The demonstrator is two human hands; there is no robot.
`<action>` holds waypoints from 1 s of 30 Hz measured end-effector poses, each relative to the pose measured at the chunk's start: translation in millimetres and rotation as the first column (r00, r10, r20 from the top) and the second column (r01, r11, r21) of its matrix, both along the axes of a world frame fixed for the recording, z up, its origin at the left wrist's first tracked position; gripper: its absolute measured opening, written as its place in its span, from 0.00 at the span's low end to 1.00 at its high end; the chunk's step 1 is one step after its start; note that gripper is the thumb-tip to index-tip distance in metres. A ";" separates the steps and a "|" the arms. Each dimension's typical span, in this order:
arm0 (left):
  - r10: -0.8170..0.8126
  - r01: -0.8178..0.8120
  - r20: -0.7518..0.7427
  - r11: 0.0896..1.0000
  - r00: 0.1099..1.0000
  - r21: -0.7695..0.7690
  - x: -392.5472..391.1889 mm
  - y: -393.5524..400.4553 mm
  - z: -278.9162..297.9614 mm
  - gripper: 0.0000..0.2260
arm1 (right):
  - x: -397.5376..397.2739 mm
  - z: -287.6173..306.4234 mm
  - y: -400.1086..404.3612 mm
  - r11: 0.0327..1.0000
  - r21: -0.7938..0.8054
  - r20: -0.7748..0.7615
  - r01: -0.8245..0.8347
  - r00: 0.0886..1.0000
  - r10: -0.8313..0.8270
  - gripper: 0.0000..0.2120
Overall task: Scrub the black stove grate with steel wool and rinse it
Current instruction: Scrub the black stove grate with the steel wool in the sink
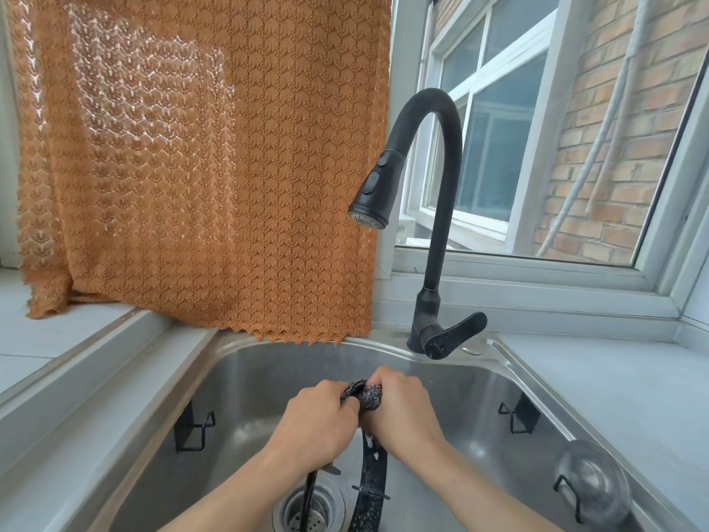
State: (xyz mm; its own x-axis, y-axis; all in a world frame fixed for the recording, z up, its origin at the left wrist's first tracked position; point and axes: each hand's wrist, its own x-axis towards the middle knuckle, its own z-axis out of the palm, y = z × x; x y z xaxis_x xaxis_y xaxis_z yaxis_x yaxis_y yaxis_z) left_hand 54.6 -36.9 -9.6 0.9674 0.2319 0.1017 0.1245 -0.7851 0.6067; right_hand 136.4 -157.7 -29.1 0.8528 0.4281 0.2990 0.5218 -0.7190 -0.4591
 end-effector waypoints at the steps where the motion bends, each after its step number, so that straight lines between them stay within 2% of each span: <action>1: 0.006 -0.006 0.003 1.000 1.000 0.000 -0.1 0.8 -0.2 0.12 | 1.3 1.2 -0.3 0.999 0.035 -0.010 0.031 0.999 -0.030 0.09; 5: 0.010 -0.009 0.017 1.000 1.000 -0.013 -1.9 2.6 0.0 0.13 | 14.3 8.7 -13.8 0.987 0.090 0.026 0.136 0.990 -0.139 0.12; 7: 0.011 -0.011 0.011 1.000 1.000 -0.013 -2.2 2.4 -0.5 0.13 | 16.3 9.8 -21.6 0.983 0.107 -0.007 0.150 0.989 -0.150 0.12; 12: 0.025 -0.025 0.019 0.999 0.999 0.019 1.3 4.7 -3.1 0.14 | 7.5 6.0 -15.2 0.987 0.157 -0.075 0.037 0.997 -0.026 0.13; 16: 0.001 -0.001 0.000 1.000 1.000 0.018 -0.4 3.7 -0.7 0.14 | -0.1 2.7 -2.5 0.996 0.075 -0.064 -0.048 0.997 0.053 0.13; 20: -0.014 0.014 0.000 1.000 1.000 0.016 -0.7 5.4 -0.8 0.13 | 8.9 9.1 -9.8 0.988 0.120 -0.051 0.094 0.995 -0.088 0.11; 24: 0.004 -0.003 -0.026 1.000 1.000 0.016 0.2 9.9 -0.1 0.12 | 12.7 12.8 -23.6 0.969 0.181 -0.061 0.166 0.986 -0.157 0.12; 30: 0.082 -0.094 -0.072 0.978 0.994 -0.188 5.1 26.5 -5.2 0.11 | 20.2 12.6 -37.5 0.939 0.180 -0.233 0.294 0.940 -0.250 0.18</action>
State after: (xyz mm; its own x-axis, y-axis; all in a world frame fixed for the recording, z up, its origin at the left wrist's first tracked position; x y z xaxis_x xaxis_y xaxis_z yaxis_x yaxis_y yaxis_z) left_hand 59.7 -10.4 -14.9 0.9454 0.3257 -0.0136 0.2310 -0.6399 0.7329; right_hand 156.6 -195.3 -16.5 0.9795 0.1175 0.1638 0.1989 -0.6958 -0.6901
